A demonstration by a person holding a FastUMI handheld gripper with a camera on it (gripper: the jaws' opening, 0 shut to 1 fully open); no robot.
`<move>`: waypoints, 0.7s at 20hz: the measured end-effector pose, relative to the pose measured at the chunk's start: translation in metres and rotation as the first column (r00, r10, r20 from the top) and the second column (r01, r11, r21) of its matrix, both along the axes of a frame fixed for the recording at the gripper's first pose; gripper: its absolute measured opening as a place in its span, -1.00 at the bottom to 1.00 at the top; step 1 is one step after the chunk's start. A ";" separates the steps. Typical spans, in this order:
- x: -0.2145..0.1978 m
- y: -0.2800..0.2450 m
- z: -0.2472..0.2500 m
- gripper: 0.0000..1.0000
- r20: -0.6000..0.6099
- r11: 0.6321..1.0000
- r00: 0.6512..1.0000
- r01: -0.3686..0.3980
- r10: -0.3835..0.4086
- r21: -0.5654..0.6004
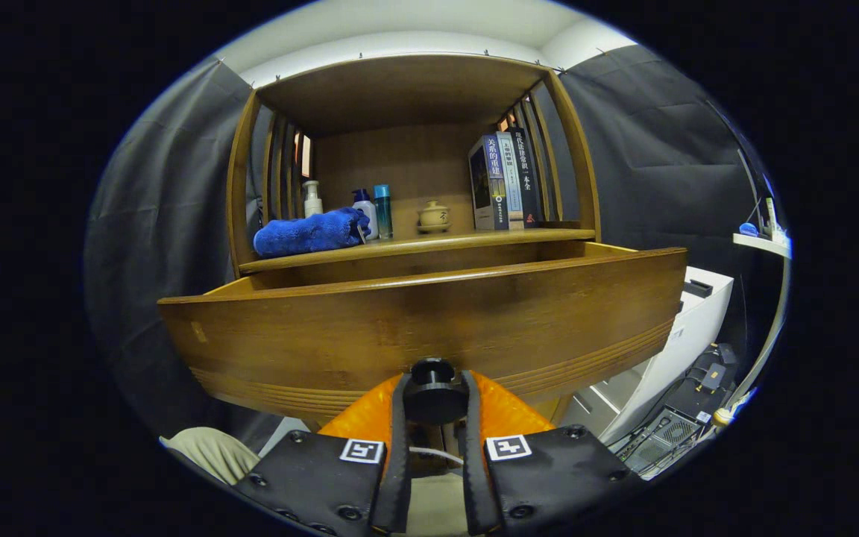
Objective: Pull open the drawer, take out the items inside it, and place them on the countertop above the cabinet.
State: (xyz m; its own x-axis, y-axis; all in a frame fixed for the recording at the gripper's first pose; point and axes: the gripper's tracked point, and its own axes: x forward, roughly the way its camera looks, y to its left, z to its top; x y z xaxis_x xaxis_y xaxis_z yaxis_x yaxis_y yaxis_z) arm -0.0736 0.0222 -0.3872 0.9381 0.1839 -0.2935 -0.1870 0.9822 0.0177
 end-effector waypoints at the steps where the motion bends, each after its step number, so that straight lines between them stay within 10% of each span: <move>1: -0.003 -0.001 0.000 -0.27 0.003 1.000 1.000 0.000 0.000 -0.003; 14: -0.044 -0.011 -0.004 -0.27 0.011 1.000 1.000 -0.007 0.007 -0.008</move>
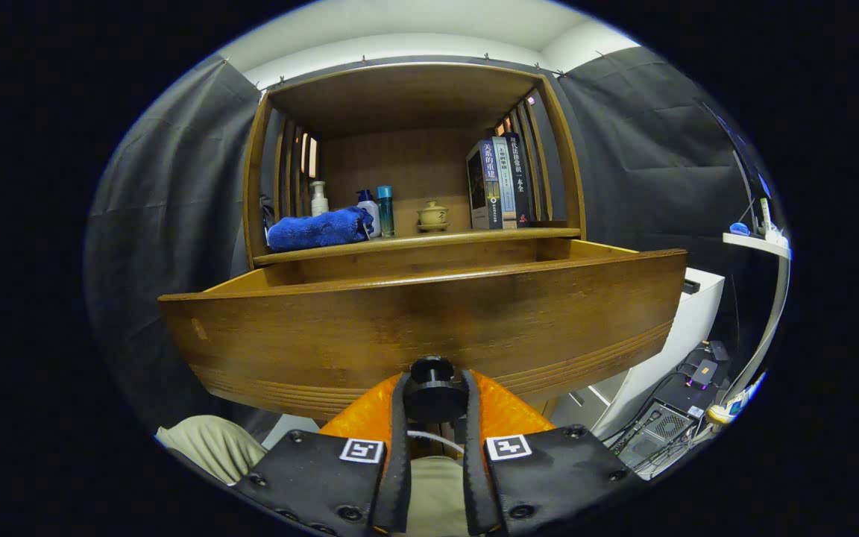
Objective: Pull open the drawer, take out the items inside it, and place them on the countertop above the cabinet.
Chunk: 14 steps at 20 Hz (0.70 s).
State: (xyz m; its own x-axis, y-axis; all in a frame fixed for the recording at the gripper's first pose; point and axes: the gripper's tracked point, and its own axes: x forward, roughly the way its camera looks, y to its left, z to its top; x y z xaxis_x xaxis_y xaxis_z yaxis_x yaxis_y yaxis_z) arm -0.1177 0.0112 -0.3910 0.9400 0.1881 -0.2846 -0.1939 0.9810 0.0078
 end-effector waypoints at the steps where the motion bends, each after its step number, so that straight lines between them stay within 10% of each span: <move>1: -0.002 -0.001 0.000 -0.27 0.000 1.000 1.000 0.003 -0.003 0.005; 9: -0.003 -0.001 0.004 -0.03 -0.050 0.999 0.998 0.037 -0.035 0.033; 14: 0.001 0.003 0.039 0.97 -0.018 0.999 0.999 0.038 -0.038 0.015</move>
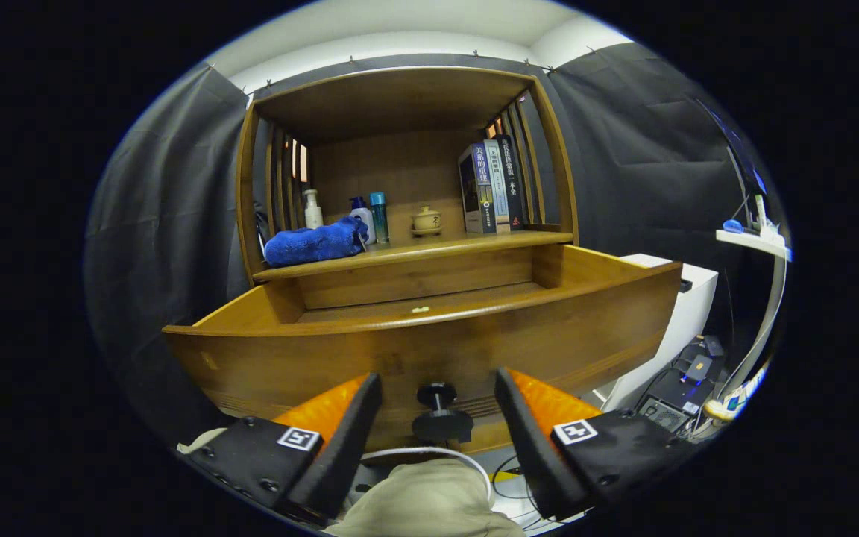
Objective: Pull open the drawer, take out the items inside it, and place them on the countertop above the cabinet.
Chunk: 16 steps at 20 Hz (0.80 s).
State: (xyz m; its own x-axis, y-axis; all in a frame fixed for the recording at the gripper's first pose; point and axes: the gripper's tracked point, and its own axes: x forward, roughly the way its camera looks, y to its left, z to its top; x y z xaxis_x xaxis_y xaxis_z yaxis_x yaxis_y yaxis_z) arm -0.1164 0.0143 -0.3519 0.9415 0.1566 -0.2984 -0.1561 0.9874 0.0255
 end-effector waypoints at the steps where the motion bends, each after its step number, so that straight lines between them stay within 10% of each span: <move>1: 0.000 0.004 0.006 1.00 0.003 1.000 1.000 -0.012 0.012 -0.002; 16: 0.078 0.026 0.096 0.97 -0.036 0.997 0.999 0.006 -0.003 0.080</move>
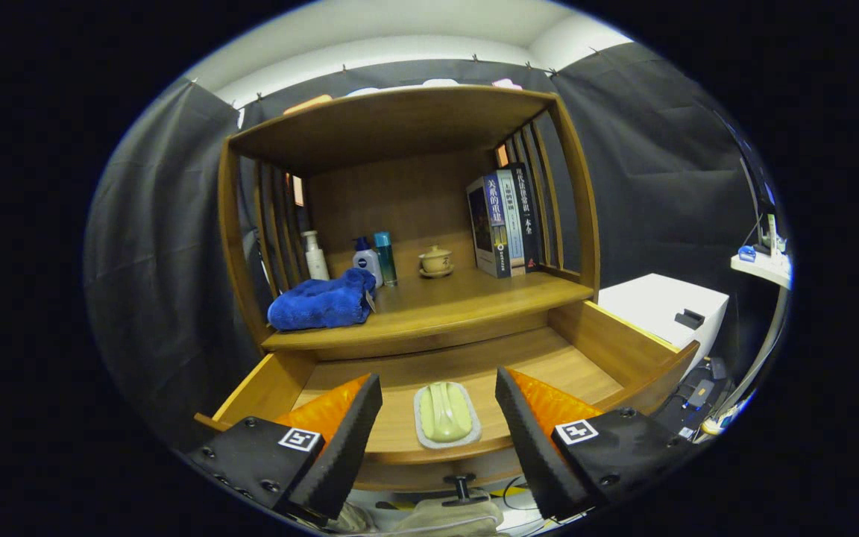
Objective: Pull open the drawer, take out the items inside it, and place them on the countertop above the cabinet.
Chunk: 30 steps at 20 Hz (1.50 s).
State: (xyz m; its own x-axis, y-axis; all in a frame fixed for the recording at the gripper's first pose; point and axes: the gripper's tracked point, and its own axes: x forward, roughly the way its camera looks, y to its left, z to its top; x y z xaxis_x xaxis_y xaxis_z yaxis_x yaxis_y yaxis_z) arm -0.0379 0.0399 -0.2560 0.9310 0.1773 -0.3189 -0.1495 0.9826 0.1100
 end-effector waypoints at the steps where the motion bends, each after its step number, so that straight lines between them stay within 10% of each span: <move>1: 0.009 0.001 -0.003 0.97 -0.036 1.000 0.999 0.008 -0.007 0.000; 11: 0.094 0.023 -0.048 0.98 -0.329 0.993 0.944 -0.070 0.035 -0.094; 20: 0.120 0.032 -0.112 0.84 -0.616 0.985 0.787 -0.128 0.032 -0.113; 26: 0.113 0.030 -0.145 0.40 -0.730 0.976 0.683 -0.157 -0.001 -0.149; 30: 0.111 0.033 -0.136 -0.43 -0.730 0.982 0.684 -0.139 0.002 -0.128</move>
State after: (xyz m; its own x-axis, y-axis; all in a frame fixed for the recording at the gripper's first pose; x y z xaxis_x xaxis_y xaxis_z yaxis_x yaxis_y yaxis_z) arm 0.0729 0.0725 -0.3921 0.3833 0.1154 -0.9164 -0.1602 0.9854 0.0571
